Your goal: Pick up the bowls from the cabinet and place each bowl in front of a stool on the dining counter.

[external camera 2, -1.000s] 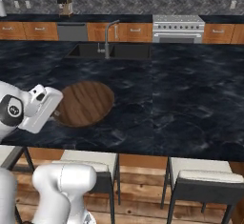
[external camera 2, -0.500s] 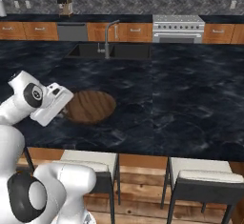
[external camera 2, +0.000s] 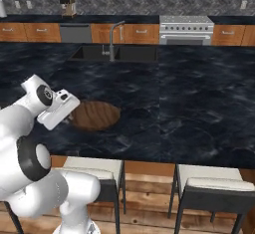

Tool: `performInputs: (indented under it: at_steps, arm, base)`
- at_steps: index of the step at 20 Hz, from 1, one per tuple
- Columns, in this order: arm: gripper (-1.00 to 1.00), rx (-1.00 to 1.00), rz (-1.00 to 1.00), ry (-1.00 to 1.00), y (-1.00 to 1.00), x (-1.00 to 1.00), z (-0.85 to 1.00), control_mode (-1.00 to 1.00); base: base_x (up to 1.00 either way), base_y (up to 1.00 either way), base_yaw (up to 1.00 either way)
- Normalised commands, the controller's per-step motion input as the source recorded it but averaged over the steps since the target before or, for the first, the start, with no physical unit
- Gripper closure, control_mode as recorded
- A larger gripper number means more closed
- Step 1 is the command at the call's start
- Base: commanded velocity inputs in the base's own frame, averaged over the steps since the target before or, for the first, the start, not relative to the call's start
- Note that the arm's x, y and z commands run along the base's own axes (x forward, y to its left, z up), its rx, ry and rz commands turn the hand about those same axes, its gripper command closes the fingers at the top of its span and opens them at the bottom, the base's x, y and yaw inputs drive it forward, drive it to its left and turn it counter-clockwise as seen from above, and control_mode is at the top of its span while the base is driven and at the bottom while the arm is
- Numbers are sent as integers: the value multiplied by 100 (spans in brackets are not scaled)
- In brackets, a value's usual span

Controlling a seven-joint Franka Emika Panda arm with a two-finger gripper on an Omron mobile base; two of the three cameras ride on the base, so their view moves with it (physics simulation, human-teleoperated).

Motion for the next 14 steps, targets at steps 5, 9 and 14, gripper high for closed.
performInputs:
  at_steps: [5,9,14]
  arm:
    - [100,0,-12,0,1,43,-73,-100]
    - [100,0,-11,-1,3,38,-53,-100]
    - [100,0,-8,0,12,38,-33,-100]
  base:
    - [0,0,0]
    - [0,0,0]
    - [0,0,0]
